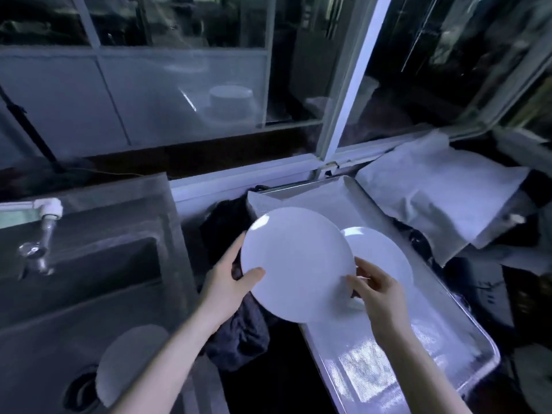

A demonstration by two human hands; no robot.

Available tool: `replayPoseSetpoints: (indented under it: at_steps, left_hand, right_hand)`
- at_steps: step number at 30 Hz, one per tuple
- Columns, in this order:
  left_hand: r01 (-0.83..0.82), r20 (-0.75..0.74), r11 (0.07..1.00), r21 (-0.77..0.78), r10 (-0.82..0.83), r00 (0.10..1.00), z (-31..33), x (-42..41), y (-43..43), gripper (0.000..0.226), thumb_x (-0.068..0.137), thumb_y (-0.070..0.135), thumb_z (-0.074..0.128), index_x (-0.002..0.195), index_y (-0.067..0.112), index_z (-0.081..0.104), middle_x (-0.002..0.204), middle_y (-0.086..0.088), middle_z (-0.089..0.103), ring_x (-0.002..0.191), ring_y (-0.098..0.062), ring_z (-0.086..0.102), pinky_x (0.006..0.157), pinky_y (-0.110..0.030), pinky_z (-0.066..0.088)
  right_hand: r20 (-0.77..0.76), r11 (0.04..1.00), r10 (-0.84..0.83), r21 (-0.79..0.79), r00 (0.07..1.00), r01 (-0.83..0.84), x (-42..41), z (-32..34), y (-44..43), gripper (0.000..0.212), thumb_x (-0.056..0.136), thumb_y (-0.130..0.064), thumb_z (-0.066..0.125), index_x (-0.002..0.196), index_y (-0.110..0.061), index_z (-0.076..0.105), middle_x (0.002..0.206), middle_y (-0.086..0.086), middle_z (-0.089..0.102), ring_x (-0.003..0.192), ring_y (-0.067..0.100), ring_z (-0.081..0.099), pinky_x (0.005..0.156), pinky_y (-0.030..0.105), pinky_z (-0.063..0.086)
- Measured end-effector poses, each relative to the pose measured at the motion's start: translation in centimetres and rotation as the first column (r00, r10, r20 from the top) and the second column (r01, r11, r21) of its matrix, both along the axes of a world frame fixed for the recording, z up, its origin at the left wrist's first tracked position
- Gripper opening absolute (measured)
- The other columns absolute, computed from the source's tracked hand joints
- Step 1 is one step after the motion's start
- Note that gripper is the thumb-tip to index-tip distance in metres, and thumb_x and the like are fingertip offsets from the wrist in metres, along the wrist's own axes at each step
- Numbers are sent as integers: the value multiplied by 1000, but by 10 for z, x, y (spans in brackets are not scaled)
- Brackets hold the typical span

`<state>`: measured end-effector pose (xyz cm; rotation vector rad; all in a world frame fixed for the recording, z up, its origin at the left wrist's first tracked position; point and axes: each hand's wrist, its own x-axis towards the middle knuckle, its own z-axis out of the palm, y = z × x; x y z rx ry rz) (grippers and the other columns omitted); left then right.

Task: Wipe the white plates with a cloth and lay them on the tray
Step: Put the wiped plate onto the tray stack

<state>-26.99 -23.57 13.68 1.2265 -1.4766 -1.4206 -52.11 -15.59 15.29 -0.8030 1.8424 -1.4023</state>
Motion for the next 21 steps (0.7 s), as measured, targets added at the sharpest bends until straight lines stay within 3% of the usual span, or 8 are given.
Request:
replayPoseSetpoints:
  at_steps: [3,4,10,14,16,18,21]
  left_hand:
    - [46,26,999,17,-47,999,-13,-50,-7,72,88,20,72,136,62,40,121,23,66,106,-1,63,89,-21,49]
    - [59,21,998,35,-60,998,-17,-66,-9,72,87,18,72,137,60,40,123,21,66,107,-3,64,90,-21,50]
    - [196,33,977,85,-199,979,-30,-144,-19,65,90,14,68,134,56,47,120,29,64,107,12,59,84,-8,50]
    - [245,74,962,119,-255,964,-36,-176,-28,62,92,15,67,130,60,46,115,35,63,106,18,55,78,-4,47]
    - [259,121,956,139,-276,954,-41,-184,-31,66,92,19,67,136,59,40,117,38,59,112,17,50,83,-5,42]
    - [262,170,952,160,-288,942,-46,-187,-34,73,91,22,68,145,55,31,126,40,50,121,10,44,96,-15,37]
    - [272,227,947,174,-307,924,-57,-188,-36,80,90,23,68,149,55,24,140,32,44,134,2,35,107,-26,32]
  right_hand:
    - [5,999,-37,-23,999,38,-46,-5,7,54,82,8,68,78,-45,78,65,-8,68,54,11,60,66,32,58]
    - [-2,998,-54,-17,999,54,-61,-8,8,56,81,8,69,74,-47,77,64,-9,68,54,12,61,68,31,56]
    - [-14,992,-104,74,994,105,-135,-33,14,53,78,4,70,75,-48,77,66,8,64,62,22,60,78,41,49]
    - [17,983,-143,119,990,140,-165,-50,11,45,77,2,69,80,-42,78,64,5,59,63,22,57,75,39,46]
    - [26,979,-151,140,988,146,-174,-55,7,43,78,3,68,89,-37,78,65,6,58,63,22,57,70,34,43]
    - [38,976,-158,161,987,150,-181,-60,3,40,79,3,67,102,-27,78,64,6,57,62,21,57,63,30,40]
    - [29,971,-147,193,989,138,-188,-68,-2,36,80,4,66,106,-17,77,56,-1,51,52,11,53,49,15,36]
